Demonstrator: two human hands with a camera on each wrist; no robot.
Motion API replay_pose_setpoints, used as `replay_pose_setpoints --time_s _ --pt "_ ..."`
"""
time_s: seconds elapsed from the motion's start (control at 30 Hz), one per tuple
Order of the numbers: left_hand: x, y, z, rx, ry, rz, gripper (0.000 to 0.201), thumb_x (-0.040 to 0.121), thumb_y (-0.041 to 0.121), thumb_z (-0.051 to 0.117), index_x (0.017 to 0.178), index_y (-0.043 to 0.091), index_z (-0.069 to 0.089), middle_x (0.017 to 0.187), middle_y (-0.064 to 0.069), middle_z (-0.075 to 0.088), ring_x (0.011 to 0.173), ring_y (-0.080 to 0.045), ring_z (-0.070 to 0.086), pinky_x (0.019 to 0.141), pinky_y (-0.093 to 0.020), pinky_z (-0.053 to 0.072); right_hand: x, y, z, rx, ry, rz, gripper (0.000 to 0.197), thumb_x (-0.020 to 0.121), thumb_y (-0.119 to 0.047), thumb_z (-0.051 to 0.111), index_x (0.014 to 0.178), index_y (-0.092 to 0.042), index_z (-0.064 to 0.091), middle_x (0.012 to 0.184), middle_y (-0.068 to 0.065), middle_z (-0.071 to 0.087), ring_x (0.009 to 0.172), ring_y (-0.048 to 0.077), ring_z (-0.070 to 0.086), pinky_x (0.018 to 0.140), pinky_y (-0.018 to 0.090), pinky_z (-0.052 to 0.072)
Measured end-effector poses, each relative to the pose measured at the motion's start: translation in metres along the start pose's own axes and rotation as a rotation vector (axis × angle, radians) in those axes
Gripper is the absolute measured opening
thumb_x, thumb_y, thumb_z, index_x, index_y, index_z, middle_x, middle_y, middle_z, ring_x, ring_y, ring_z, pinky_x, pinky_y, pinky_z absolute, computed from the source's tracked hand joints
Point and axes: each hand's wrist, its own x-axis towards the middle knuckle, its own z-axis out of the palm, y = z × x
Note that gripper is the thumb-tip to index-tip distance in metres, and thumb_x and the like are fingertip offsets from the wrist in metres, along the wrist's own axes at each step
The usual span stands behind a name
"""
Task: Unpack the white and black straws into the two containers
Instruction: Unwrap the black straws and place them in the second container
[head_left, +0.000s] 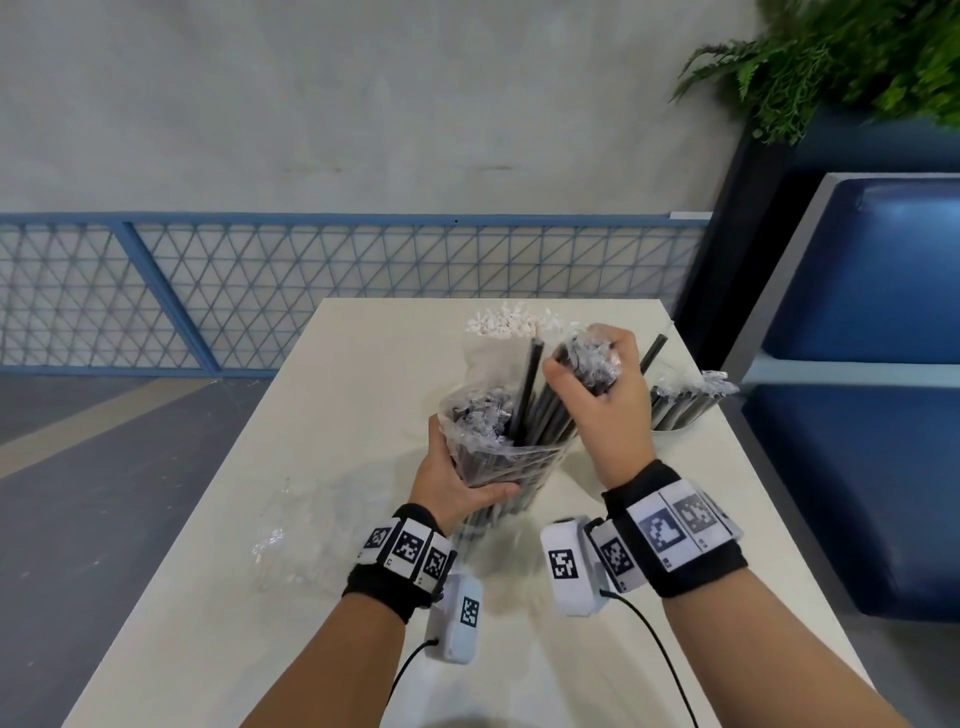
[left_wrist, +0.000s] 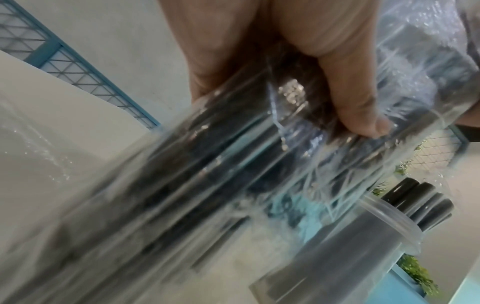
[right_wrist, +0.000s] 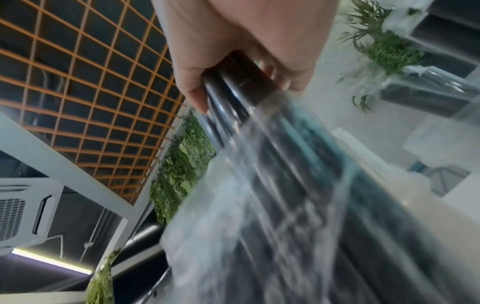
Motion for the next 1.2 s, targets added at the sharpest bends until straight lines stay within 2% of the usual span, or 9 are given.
replay_pose_setpoints --time_s 0.13,0.23,0.37,0.6,0.77,0.9,1.03,1.1,1.2 --pt "0.001 0.003 0.002 -0.033 0.001 0.043 0.102 0.060 0.007 0.085 0.137 0.015 0.019 0.120 0.004 0.048 0.109 -0.009 0.050 0.072 0.007 0.038 -0.001 -0.008 -0.006 0.071 -0.187 0.070 0.041 0.076 -0.013 0.074 0.113 -0.007 0.055 0.102 0.002 0.067 0.098 0.010 0.064 0.087 0.024 0.050" --pt "0.001 0.003 0.003 -0.046 -0.009 0.072 0.094 0.059 0.005 0.084 0.126 0.027 0.022 0.112 0.012 0.050 0.099 0.001 0.054 0.073 0.004 0.041 -0.003 0.002 -0.007 0.026 -0.251 0.187 0.071 0.064 -0.022 0.083 0.125 -0.009 0.050 0.116 0.006 0.066 0.110 0.016 0.062 0.095 0.033 0.050" --pt "0.002 0.002 0.006 -0.062 -0.019 0.103 0.089 0.058 0.001 0.084 0.119 0.028 0.024 0.108 0.017 0.051 0.095 0.016 0.051 0.072 0.001 0.043 -0.007 0.012 -0.001 -0.074 -0.181 0.192 0.049 0.063 -0.028 0.082 0.103 -0.003 0.065 0.098 0.010 0.072 0.095 0.021 0.068 0.090 0.046 0.054" --pt "0.003 0.002 0.004 -0.056 0.006 0.104 0.092 0.058 0.005 0.085 0.120 0.028 0.022 0.116 0.005 0.051 0.106 -0.009 0.054 0.075 0.001 0.043 0.012 -0.013 -0.004 0.099 0.091 0.129 0.025 0.077 -0.006 0.072 0.099 0.005 0.064 0.087 0.005 0.068 0.081 0.013 0.065 0.075 0.022 0.054" --pt "0.002 0.004 0.004 -0.006 0.004 0.086 0.093 0.059 0.013 0.086 0.126 0.025 0.024 0.116 0.006 0.050 0.108 -0.011 0.052 0.087 -0.014 0.043 0.025 -0.022 -0.011 0.316 0.181 0.152 0.011 0.080 -0.001 0.067 0.086 -0.008 0.064 0.082 0.006 0.065 0.082 0.020 0.062 0.074 0.026 0.053" --pt "0.003 0.004 0.004 0.006 0.019 0.086 0.088 0.057 0.014 0.087 0.120 0.027 0.025 0.107 0.019 0.049 0.103 -0.007 0.053 0.077 0.000 0.042 0.027 -0.013 -0.017 0.360 0.150 0.187 0.014 0.079 0.000 0.067 0.089 -0.009 0.062 0.085 0.007 0.065 0.083 0.018 0.062 0.074 0.026 0.053" --pt "0.004 0.002 0.006 -0.005 0.031 0.121 0.088 0.056 0.011 0.087 0.119 0.024 0.027 0.107 0.021 0.050 0.098 -0.003 0.056 0.077 -0.002 0.045 0.010 0.002 -0.010 0.147 -0.042 0.229 0.021 0.074 -0.001 0.073 0.093 -0.002 0.065 0.088 0.004 0.069 0.084 0.013 0.066 0.078 0.025 0.054" --pt "0.004 0.001 0.007 -0.010 0.028 0.123 0.088 0.056 0.010 0.088 0.120 0.024 0.028 0.108 0.019 0.052 0.100 -0.007 0.059 0.080 -0.008 0.048 0.000 0.008 -0.003 0.101 -0.007 0.253 0.019 0.072 -0.001 0.075 0.089 -0.007 0.067 0.088 0.008 0.069 0.085 0.019 0.067 0.083 0.032 0.055" --pt "0.003 0.003 0.005 -0.007 0.026 0.106 0.090 0.056 0.009 0.088 0.120 0.024 0.027 0.107 0.017 0.051 0.098 -0.003 0.056 0.077 -0.002 0.045 0.000 0.007 -0.001 0.139 0.131 0.262 0.025 0.074 -0.005 0.075 0.096 0.000 0.065 0.090 0.009 0.069 0.084 0.018 0.066 0.082 0.033 0.055"
